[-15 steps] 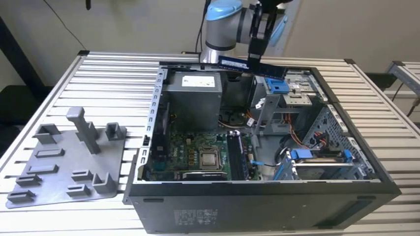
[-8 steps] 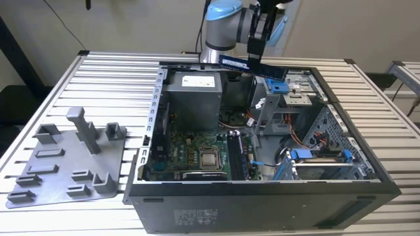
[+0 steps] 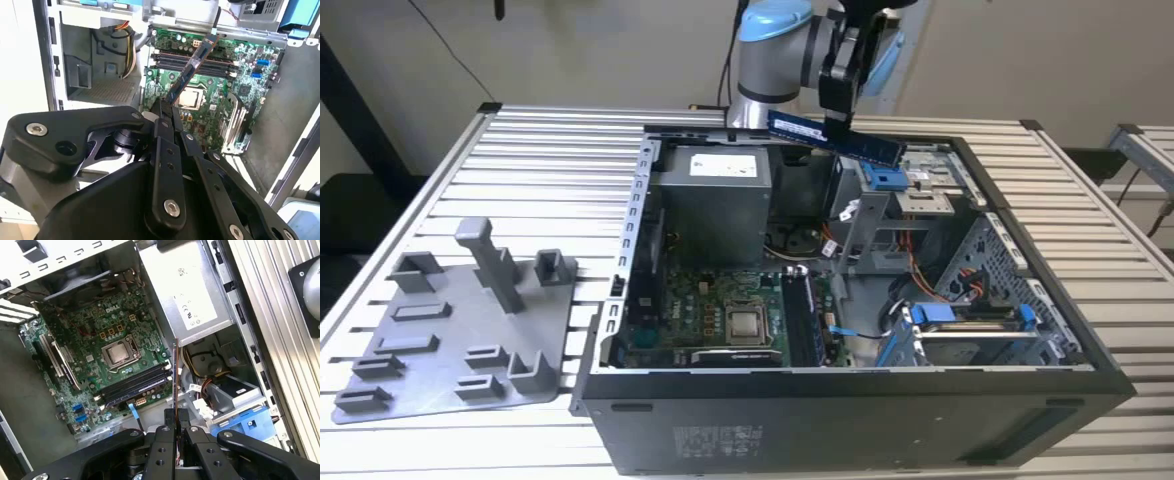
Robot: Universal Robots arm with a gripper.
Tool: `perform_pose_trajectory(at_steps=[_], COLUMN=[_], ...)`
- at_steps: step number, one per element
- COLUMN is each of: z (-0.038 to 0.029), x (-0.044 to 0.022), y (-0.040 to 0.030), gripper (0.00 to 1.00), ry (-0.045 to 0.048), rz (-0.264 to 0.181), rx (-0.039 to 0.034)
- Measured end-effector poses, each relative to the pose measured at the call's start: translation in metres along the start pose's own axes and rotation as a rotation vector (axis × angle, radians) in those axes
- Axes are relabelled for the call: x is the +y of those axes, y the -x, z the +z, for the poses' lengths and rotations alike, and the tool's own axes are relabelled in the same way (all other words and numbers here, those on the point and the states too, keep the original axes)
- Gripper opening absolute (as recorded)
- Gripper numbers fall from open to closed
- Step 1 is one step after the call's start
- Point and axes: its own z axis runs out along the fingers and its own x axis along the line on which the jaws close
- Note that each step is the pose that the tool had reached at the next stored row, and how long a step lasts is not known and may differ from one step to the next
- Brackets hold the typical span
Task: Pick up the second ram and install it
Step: 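Insert the second ram into the second slot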
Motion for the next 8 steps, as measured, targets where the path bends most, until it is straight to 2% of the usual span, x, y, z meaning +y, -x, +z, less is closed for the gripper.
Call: perform_pose_trajectory(at_steps=[8], z=[0.0019], x=[0.0000], y=[-0.0002], gripper=[0.14], ry=[-0.0068], rz=[0.107], rx=[-0.0004])
